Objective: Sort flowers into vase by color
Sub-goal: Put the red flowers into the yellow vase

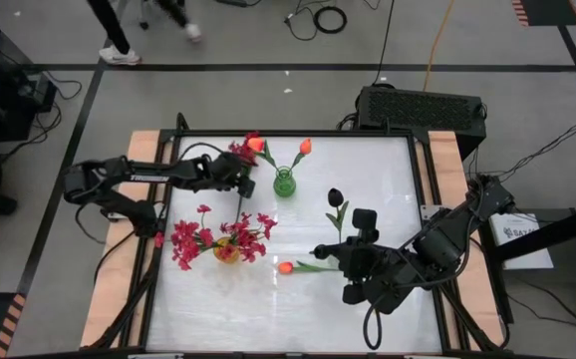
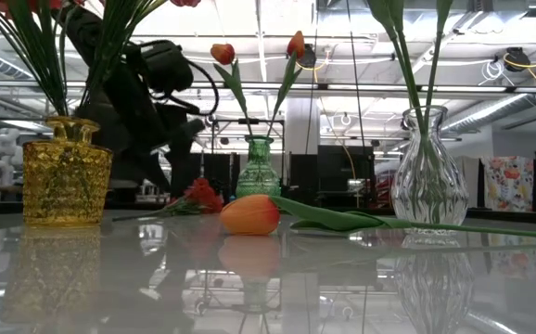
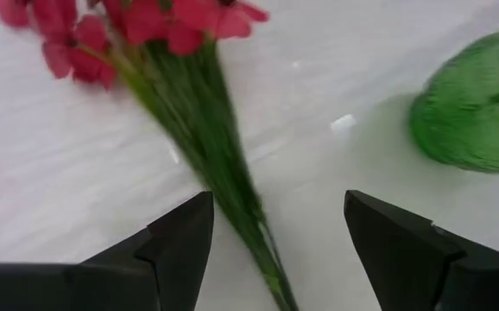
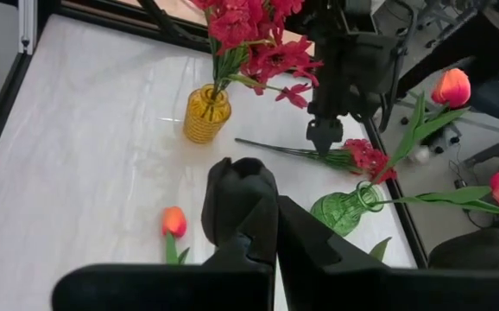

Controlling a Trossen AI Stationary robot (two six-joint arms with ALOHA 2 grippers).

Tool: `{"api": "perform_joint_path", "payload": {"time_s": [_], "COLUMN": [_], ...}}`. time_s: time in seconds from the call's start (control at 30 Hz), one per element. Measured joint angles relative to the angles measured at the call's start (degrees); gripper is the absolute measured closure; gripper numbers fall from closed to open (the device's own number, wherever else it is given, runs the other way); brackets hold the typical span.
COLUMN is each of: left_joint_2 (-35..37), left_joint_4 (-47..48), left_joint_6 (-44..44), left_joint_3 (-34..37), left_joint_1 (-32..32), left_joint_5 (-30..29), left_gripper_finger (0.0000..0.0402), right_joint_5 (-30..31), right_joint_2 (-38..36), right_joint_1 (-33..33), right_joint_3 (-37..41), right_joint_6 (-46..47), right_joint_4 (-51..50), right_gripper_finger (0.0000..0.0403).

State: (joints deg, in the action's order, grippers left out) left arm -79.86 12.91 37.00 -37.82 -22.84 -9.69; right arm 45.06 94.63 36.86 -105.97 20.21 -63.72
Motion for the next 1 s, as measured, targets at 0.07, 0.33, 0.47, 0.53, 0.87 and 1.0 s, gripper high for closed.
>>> {"api": "perform_joint_path", "payload": {"time_s": [0.07,0.33,0.47,0.53,0.87,1.0], "left_joint_2": [-1.12,-5.05,-8.03,-9.58,-13.18,-13.18], "left_joint_4": [0.0,-1.6,-4.59,-5.68,-7.22,-7.1], "left_joint_6": [1.25,4.65,4.72,4.7,3.02,2.69], "left_joint_3": [0.0,0.0,-0.08,-0.07,-0.07,-0.07], "left_joint_1": [0.35,1.81,2.63,2.74,2.68,2.07], "left_joint_5": [-2.08,-8.02,-9.3,-10.73,-13.11,-13.29], "left_gripper_finger": [0.0133,0.0133,0.0133,0.0133,0.0174,0.0242], "right_joint_5": [0.0,0.09,0.26,0.26,1.57,1.74], "right_joint_2": [0.0,0.0,-0.02,-0.02,-0.02,-0.02], "right_joint_1": [0.0,0.0,0.0,0.0,0.0,0.0], "right_joint_3": [0.0,0.04,1.38,1.97,2.43,2.43], "right_joint_6": [-0.04,0.07,-0.31,-0.48,-1.0,-1.35], "right_joint_4": [-0.02,0.02,0.35,0.44,0.5,0.81], "right_gripper_finger": [0.0403,0.0403,0.0403,0.0403,0.0403,0.0403]}}
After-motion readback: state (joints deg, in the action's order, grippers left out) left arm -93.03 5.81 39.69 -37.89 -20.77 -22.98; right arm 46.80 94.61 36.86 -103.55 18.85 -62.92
